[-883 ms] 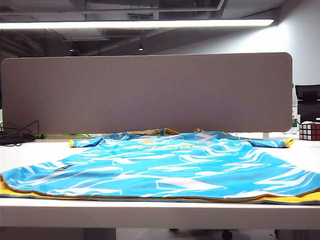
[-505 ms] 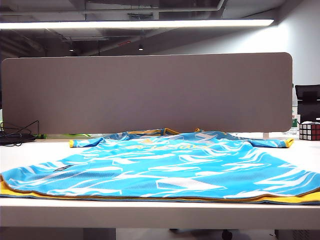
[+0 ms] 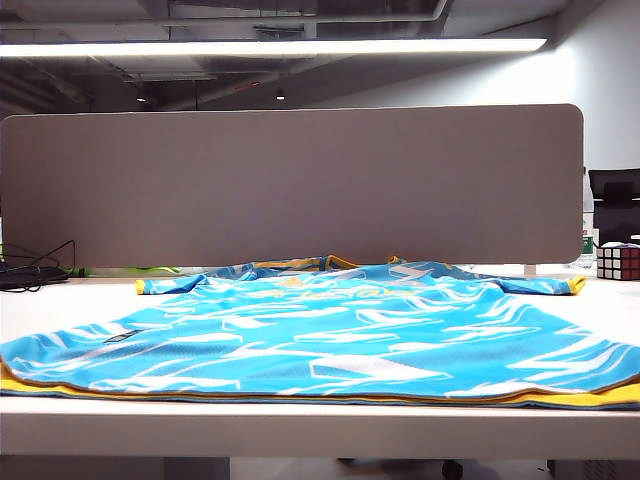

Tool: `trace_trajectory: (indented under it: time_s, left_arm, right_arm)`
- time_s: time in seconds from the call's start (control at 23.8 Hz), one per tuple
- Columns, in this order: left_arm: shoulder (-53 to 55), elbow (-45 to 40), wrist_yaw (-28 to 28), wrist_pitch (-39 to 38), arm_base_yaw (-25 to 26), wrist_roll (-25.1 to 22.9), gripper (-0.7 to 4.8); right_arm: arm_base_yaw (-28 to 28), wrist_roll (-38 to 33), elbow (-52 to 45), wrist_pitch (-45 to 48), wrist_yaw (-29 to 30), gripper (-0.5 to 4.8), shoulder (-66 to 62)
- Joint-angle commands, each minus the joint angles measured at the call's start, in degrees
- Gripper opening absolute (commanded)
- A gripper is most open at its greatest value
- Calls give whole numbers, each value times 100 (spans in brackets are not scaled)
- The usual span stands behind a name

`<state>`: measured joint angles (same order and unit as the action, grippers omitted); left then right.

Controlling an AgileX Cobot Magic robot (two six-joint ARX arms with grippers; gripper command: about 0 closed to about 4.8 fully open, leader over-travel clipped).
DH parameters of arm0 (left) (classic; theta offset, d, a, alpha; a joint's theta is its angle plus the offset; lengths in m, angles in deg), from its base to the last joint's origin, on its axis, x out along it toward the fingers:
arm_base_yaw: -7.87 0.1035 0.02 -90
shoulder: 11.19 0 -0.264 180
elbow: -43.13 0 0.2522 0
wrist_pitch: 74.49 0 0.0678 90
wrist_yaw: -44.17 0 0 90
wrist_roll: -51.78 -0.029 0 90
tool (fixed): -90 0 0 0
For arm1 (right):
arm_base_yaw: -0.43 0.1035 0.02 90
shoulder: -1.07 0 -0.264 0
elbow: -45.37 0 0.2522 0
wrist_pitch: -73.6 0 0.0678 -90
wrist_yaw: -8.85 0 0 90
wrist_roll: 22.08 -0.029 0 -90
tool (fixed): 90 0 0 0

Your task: Fold the bottom side of the soccer jersey horizontally towards the center, about one-third of the way, then fold the sleeve back towards the center, creating a straight line along the edge of the the soccer jersey, and finally fold the bottom of the soccer jersey up towards the top, creating a neat rectangle.

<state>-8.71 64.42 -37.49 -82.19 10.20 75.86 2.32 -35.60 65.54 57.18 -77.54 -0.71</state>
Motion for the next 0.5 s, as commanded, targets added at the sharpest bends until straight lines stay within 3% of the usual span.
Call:
trace_trajectory:
  time_s: [0.04, 0.25, 0.29, 0.5]
  left_arm:
    - [699, 254, 192, -719, 0, 39, -4]
    - [2249, 697, 741, -282, 2, 33, -4]
    - [2970, 1012, 992, -249, 7, -42, -5]
    - [4583, 1781, 1884, -260, 273, -308, -5]
  right_arm:
    - [-4, -33, 490, -472, 7, -6, -448]
    - [-4, 9, 1215, -975, 17, -6, -1539]
    - [-7, 22, 1539, -1250, 17, -6, -2107]
    - [-164, 337, 2282, -1840, 186, -5, -3458]
